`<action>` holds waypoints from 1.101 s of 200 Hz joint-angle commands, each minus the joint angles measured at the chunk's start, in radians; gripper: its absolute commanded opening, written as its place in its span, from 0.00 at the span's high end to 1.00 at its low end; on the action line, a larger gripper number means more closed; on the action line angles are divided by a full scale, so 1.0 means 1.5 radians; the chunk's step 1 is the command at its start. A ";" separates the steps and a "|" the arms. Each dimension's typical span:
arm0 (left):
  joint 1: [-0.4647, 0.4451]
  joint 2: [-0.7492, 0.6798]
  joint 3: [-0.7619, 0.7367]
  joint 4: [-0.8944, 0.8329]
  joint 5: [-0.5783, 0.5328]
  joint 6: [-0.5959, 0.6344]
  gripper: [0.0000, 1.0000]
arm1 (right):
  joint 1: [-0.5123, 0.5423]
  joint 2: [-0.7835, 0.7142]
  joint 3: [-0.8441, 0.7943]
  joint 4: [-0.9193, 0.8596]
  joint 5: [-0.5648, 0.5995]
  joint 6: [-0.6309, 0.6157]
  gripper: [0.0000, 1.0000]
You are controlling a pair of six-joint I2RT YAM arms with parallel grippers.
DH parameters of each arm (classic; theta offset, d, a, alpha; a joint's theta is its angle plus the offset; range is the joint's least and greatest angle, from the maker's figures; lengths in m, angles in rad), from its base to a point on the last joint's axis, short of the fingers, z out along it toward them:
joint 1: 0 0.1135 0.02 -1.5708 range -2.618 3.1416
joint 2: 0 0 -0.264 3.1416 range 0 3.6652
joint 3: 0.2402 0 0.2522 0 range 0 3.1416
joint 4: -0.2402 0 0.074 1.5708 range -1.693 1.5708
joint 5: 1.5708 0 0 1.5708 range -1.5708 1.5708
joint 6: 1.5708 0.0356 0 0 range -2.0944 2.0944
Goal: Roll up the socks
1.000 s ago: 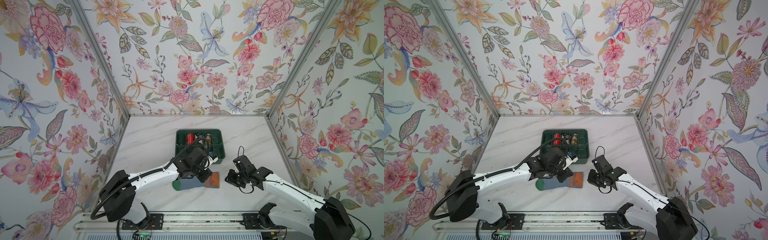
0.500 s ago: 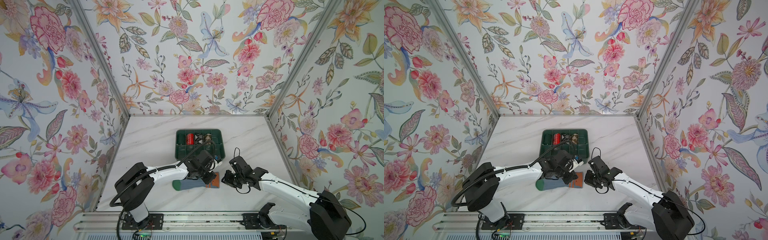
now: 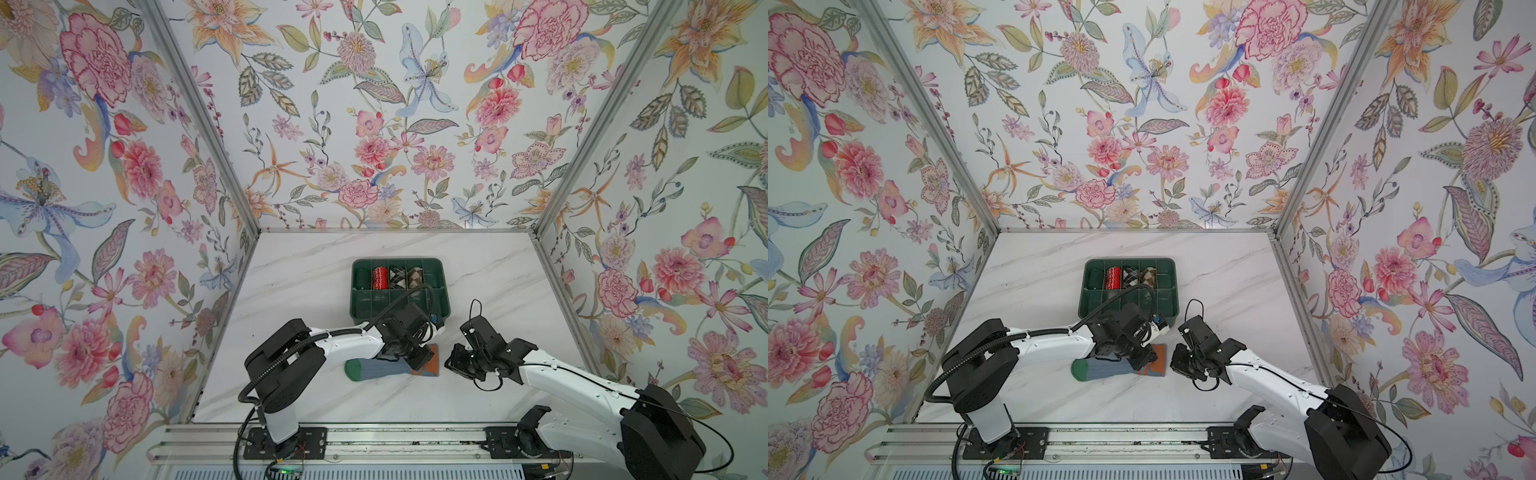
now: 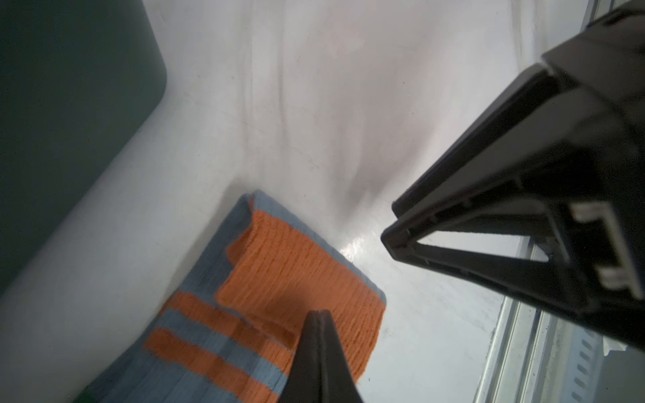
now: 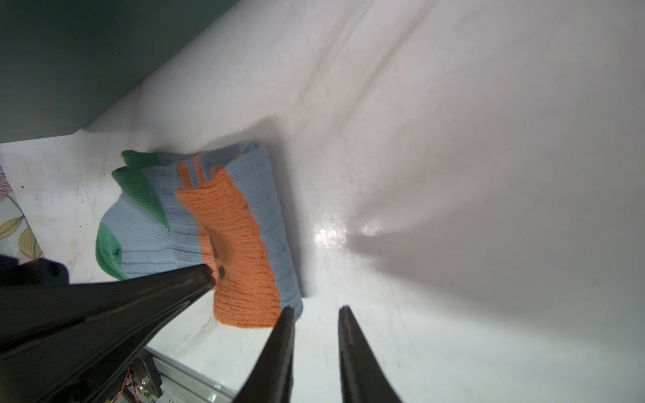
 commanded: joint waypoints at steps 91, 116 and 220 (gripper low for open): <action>-0.006 0.037 0.021 -0.055 -0.007 -0.011 1.00 | 0.001 0.009 -0.048 0.110 -0.021 0.032 0.70; -0.006 0.042 0.024 -0.054 -0.008 -0.015 1.00 | 0.001 0.014 -0.058 0.127 -0.020 0.037 0.69; -0.004 0.061 0.035 -0.093 -0.035 -0.018 1.00 | 0.002 0.044 -0.088 0.221 -0.024 0.047 0.69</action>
